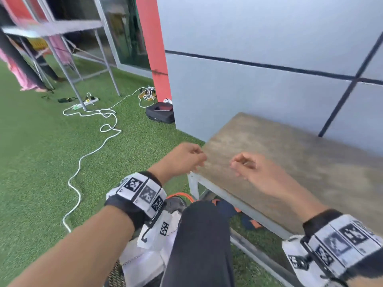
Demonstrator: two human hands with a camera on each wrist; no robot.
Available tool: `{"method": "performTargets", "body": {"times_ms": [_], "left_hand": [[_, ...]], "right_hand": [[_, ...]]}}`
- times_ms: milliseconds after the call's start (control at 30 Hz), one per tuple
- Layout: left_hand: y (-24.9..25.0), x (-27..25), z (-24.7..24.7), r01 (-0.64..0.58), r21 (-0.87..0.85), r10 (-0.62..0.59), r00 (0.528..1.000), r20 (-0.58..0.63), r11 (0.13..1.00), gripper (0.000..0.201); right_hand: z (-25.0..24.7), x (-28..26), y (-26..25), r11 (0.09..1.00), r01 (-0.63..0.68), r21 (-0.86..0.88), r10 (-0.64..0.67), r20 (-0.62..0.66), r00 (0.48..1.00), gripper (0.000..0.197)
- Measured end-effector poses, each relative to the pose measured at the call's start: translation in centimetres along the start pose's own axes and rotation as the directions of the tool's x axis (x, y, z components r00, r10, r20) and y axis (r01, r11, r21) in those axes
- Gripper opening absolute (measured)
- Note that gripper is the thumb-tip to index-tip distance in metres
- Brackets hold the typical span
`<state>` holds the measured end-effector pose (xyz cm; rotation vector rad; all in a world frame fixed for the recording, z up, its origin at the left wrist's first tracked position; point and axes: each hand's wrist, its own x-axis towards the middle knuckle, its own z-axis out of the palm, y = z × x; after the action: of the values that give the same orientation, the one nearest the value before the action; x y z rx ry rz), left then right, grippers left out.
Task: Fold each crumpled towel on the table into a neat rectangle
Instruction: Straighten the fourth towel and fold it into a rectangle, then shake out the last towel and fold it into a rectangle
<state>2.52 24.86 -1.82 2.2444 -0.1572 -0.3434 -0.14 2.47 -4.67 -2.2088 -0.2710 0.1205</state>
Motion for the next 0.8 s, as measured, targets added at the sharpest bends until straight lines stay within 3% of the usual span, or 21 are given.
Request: {"method": "performTargets", "body": {"times_ms": [167,333,600,700,800], "left_hand": [[10.0,0.8,4.7,-0.160,0.027,0.156,0.982,0.111,0.987,0.020],[17.7,1.3,13.4,-0.317,0.046,0.292,0.915,0.279,0.947,0.025],[24.0,1.3,32.1,-0.486,0.134,0.346,0.764,0.544,0.863,0.026],[25.3,0.7,38.7,-0.524,0.114,0.356,0.706,0.613,0.844,0.023],[26.4,0.6,44.9,-0.621,0.151,0.405,0.657,0.636,0.769,0.027]], "right_hand": [[-7.3,-6.7,1.8,0.999,-0.037,-0.029,0.030,-0.204,0.978,0.009],[-13.1,-14.8,6.9,0.984,-0.166,0.056,0.175,-0.380,0.908,0.011],[-18.5,-27.7,16.4,0.896,-0.432,0.103,0.418,-0.527,0.740,0.010],[-19.5,-31.2,19.2,0.837,-0.525,0.156,0.507,-0.584,0.634,0.006],[-20.4,-33.2,21.0,0.772,-0.609,0.182,0.558,-0.652,0.513,0.009]]}}
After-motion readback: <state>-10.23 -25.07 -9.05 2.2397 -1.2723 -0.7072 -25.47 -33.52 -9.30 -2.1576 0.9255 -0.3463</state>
